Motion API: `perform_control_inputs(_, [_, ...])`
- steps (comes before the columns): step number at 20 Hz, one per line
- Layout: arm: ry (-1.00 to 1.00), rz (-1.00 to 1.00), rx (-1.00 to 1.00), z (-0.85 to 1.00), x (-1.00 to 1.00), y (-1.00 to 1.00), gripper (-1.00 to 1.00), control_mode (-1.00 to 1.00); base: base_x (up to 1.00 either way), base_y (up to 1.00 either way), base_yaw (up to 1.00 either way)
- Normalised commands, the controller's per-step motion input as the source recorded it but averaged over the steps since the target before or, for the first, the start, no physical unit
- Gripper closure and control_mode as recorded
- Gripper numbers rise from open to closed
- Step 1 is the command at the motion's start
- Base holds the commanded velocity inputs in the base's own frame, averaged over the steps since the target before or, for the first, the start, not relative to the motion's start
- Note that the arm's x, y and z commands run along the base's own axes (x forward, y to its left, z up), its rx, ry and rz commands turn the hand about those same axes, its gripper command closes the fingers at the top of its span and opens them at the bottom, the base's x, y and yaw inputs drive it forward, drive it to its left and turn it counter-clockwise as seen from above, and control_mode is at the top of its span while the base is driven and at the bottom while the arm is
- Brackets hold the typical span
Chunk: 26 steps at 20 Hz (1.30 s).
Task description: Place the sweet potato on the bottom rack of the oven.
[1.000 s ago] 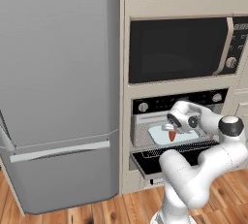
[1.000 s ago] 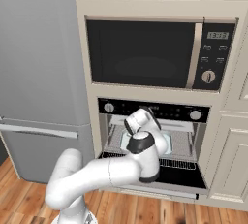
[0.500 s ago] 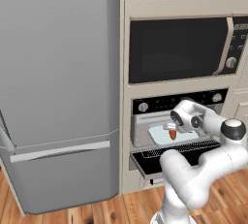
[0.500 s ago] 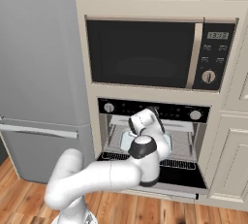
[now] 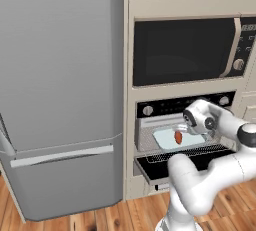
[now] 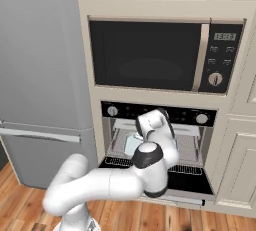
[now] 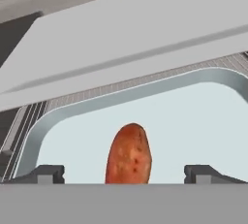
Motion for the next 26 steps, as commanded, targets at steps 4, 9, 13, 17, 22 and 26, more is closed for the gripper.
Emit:
perform_control_inputs(4, [0.00,0.00,0.00,0.53,-0.56,-0.08,-1.00,-1.00,0.00,0.00,0.00])
perform_control_inputs(9, [0.00,0.00,0.00,0.67,-0.57,-0.14,-1.00,-1.00,0.00,0.00,0.00])
perform_control_inputs(13, [0.03,0.00,0.00,0.82,-0.70,-0.27,-1.00,-1.00,0.00,0.00,0.00])
perform_control_inputs(17, [0.00,0.00,-0.12,0.75,-0.88,-0.27,-1.00,-1.00,0.00,0.00,0.00])
perform_control_inputs(22, [-0.02,0.02,-0.34,0.75,-0.72,-0.06,-1.00,-1.00,0.00,0.00,0.00])
perform_control_inputs(26, [0.19,0.19,-0.36,0.91,-0.16,0.00,-1.00,-1.00,0.00,0.00,0.00])
